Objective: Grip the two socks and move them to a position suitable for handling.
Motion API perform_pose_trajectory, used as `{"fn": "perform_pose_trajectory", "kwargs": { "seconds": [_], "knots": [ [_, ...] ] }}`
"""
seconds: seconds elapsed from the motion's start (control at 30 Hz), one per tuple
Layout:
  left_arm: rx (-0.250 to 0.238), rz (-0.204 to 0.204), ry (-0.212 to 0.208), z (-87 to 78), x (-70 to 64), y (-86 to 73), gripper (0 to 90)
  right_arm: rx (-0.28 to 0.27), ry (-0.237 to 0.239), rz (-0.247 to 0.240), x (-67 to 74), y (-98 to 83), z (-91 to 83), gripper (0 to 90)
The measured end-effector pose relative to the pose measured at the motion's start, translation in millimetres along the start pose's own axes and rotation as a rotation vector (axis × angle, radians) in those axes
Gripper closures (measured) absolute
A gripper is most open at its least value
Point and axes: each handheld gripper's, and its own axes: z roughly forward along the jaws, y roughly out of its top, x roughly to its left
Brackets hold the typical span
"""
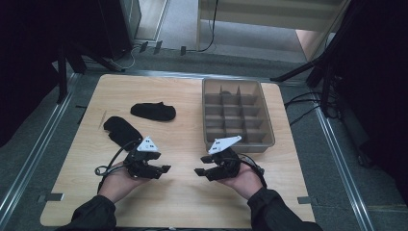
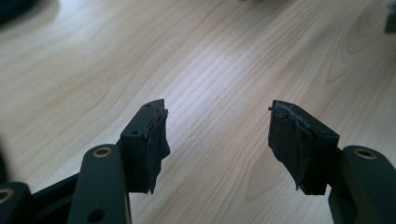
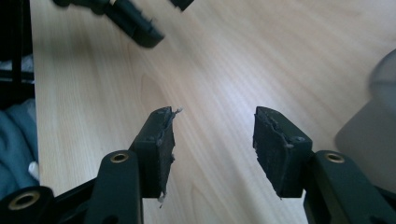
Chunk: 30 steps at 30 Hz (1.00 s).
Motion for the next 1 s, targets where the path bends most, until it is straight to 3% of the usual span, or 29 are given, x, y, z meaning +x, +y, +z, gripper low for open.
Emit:
{"fn": "perform_pose_trajectory", "kwargs": {
  "seconds": [0.17, 0.3, 0.53, 0.87, 1.0],
  "knots": [
    [0.002, -0.022, -0.029, -3.6, 3.1, -1.6, 38.0, 0.030, 0.008, -0.031, 4.2, 0.8, 7.0, 50.3],
    [0.002, -0.033, -0.023, -5.9, 5.8, -2.5, 37.2, 0.040, -0.013, -0.061, 5.8, 0.7, 6.1, 46.9],
    [0.005, -0.031, -0.021, -7.3, 9.7, -4.8, 34.0, 0.055, -0.028, -0.046, 2.4, -0.2, 6.3, 44.2],
    [0.006, -0.043, 0.000, -11.7, 16.4, -7.1, 33.1, 0.034, 0.014, -0.060, 5.7, 1.3, 6.2, 43.1],
    [-0.010, -0.057, 0.013, -16.5, 20.3, -8.8, 33.0, 0.031, 0.007, -0.054, 6.0, 1.6, 5.3, 43.1]
  ]
}}
